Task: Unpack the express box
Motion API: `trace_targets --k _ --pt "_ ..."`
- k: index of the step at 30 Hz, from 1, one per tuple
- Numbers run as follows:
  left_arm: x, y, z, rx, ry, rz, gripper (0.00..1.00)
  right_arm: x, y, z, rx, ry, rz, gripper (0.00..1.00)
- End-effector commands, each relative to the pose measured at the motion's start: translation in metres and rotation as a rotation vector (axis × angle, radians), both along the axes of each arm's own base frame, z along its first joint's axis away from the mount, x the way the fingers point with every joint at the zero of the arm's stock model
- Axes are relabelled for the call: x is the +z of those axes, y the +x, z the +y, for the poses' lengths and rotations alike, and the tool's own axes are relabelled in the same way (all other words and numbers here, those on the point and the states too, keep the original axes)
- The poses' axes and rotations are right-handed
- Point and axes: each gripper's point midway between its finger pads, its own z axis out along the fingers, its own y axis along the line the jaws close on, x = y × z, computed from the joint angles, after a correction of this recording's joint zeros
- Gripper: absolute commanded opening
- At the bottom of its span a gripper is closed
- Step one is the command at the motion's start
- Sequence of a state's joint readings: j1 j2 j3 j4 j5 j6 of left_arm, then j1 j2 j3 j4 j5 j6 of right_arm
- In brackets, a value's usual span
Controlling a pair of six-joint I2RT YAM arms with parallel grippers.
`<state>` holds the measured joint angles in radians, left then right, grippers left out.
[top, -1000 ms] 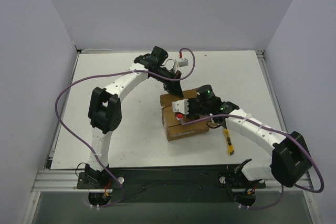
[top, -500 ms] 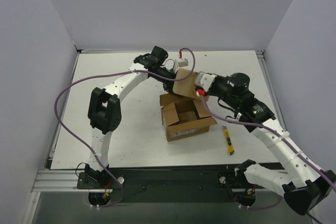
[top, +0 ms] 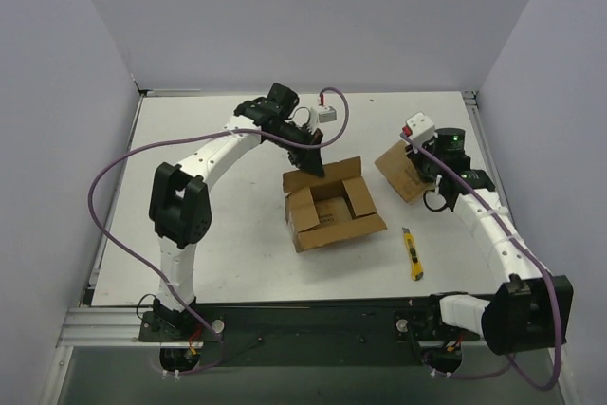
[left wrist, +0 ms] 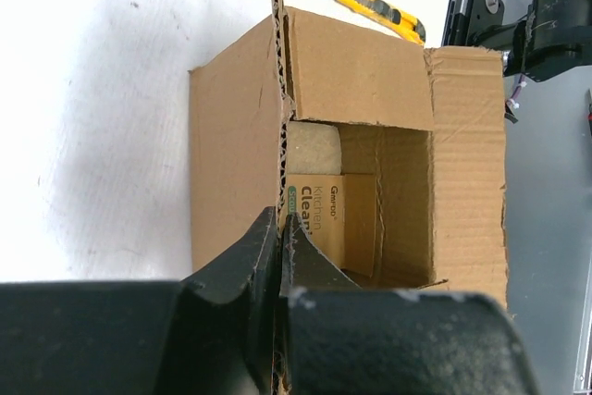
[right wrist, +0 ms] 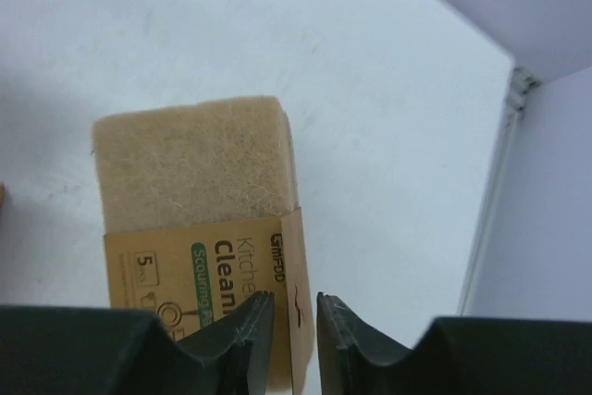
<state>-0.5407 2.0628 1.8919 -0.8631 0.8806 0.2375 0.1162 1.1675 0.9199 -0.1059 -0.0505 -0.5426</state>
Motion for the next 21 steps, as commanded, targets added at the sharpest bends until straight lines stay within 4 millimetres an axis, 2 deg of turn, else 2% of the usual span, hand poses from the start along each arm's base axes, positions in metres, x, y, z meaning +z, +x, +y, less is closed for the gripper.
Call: trace_targets --k 1,4,5,7,8,9,11,12,14,15,16,17,18,20,21 --pt "0.027 -0.003 0.014 0.047 -0.012 -0.057 0.00 -0.016 -0.007 0.009 -0.086 0.131 0.126 0.39" --pt "0.030 -0.008 0.015 0.031 -0.025 -0.063 0.02 0.007 -0.006 0.053 0.062 0.251 0.093 0.45" --pt "0.029 -0.008 0.016 0.030 -0.020 -0.073 0.14 0.010 -0.009 0.071 0.139 0.286 0.107 0.45" --pt "0.028 -0.005 0.015 0.024 -0.021 -0.088 0.25 0.014 -0.013 0.091 0.204 0.305 0.117 0.47" --pt "0.035 -0.001 0.014 0.021 -0.028 -0.114 0.30 0.011 -0.015 0.104 0.244 0.312 0.132 0.47" --pt "0.038 0.003 0.015 0.032 -0.018 -0.136 0.60 0.009 -0.017 0.113 0.273 0.322 0.144 0.47" --pt "0.051 0.010 0.019 0.041 -0.017 -0.209 0.67 0.001 -0.017 0.123 0.295 0.315 0.170 0.46" --pt "0.064 0.013 0.025 0.060 -0.014 -0.270 0.70 0.000 -0.013 0.124 0.289 0.315 0.166 0.45" --pt "0.077 0.022 0.041 0.108 -0.007 -0.341 0.80 -0.009 -0.006 0.124 0.270 0.313 0.180 0.43" --pt "0.084 0.022 0.052 0.144 0.004 -0.388 0.93 -0.010 -0.001 0.123 0.254 0.311 0.169 0.43" --pt "0.086 0.022 0.061 0.163 0.009 -0.408 0.96 -0.013 0.002 0.123 0.245 0.311 0.172 0.43" --pt "0.100 0.020 0.078 0.187 0.005 -0.468 0.97 -0.017 0.006 0.123 0.238 0.312 0.182 0.42" --pt "0.084 0.013 0.090 0.191 0.035 -0.447 0.97 -0.018 0.009 0.124 0.237 0.316 0.181 0.42" --pt "0.071 0.009 0.117 0.205 0.084 -0.477 0.97 -0.027 0.013 0.127 0.223 0.333 0.206 0.41" --pt "0.076 0.001 0.129 0.220 0.088 -0.507 0.97 -0.027 0.015 0.129 0.220 0.342 0.209 0.41"
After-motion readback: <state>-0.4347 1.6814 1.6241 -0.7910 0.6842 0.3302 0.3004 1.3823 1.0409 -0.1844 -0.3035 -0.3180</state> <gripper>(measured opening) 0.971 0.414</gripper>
